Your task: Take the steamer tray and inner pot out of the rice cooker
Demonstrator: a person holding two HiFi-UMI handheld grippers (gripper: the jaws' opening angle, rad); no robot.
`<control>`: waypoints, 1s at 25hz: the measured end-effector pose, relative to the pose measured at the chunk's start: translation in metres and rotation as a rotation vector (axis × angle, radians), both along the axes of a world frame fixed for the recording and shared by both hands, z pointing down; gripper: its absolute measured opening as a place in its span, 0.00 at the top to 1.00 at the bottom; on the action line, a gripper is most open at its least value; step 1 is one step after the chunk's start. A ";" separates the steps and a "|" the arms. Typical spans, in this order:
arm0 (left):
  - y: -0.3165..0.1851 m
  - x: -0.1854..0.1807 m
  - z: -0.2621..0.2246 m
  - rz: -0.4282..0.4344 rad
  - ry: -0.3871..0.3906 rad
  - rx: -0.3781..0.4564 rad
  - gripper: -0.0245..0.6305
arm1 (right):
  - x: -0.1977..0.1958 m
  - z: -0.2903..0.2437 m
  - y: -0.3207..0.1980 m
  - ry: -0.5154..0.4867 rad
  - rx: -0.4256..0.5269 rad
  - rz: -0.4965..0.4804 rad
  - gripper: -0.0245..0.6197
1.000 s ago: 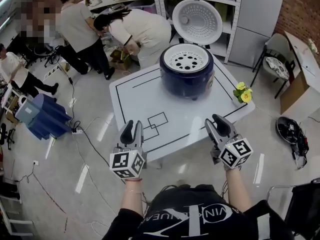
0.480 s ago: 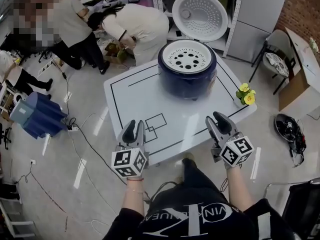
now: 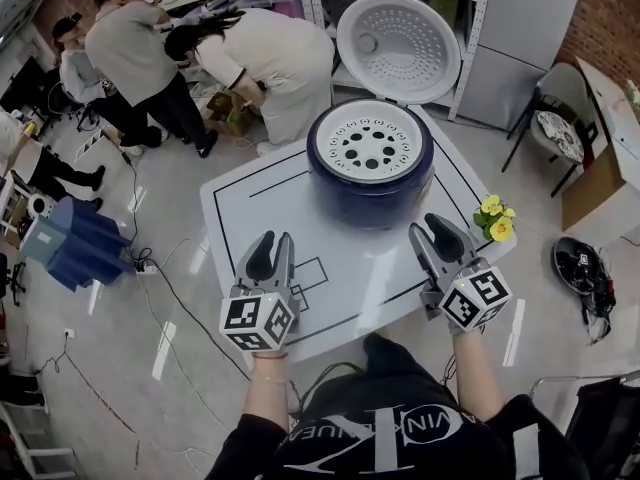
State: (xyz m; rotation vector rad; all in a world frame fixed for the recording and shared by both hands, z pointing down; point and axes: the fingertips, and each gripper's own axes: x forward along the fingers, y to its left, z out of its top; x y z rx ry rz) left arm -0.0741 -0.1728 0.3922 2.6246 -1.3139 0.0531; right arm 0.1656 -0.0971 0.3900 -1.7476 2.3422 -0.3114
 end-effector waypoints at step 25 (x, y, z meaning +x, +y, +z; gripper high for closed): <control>-0.125 0.105 -0.036 0.062 -0.067 0.063 0.81 | 0.089 -0.021 -0.189 0.356 -0.256 0.005 0.70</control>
